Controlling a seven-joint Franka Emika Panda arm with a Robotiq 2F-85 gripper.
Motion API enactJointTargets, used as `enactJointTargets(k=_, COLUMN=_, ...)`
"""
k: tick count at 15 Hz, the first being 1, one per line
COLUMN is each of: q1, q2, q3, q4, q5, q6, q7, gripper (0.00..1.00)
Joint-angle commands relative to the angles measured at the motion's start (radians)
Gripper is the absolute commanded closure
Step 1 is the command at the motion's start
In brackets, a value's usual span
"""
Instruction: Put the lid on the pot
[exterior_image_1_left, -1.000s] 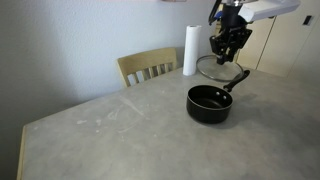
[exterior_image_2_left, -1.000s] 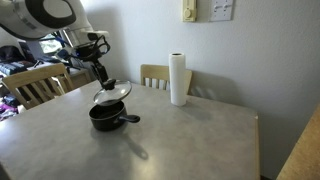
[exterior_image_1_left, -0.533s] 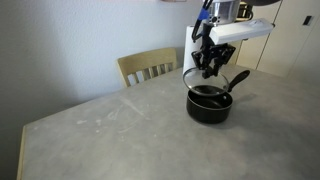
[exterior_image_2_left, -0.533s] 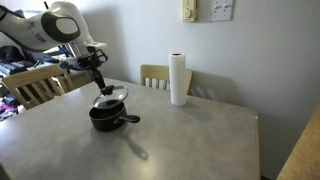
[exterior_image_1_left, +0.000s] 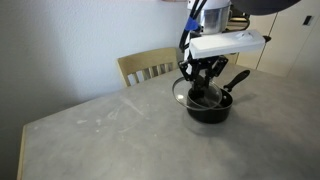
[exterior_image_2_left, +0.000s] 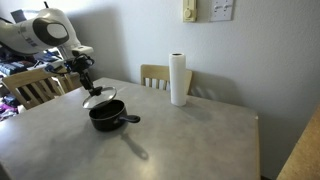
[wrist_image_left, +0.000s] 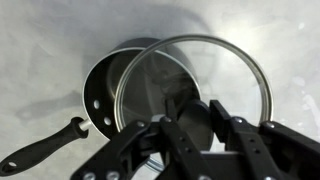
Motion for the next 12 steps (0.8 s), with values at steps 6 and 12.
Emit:
enactJointTargets(k=6, q1=-0.053, q2=-0.035, q3=-0.009, q4=-0.063, q5=0.012, q6=0.055, q7=-0.007, gripper=0.87)
enactJointTargets(k=12, q1=-0.148, q2=-0.01, q3=-0.012, q4=-0.05, q5=0.103, q6=0.112, q7=-0.167, gripper=0.87)
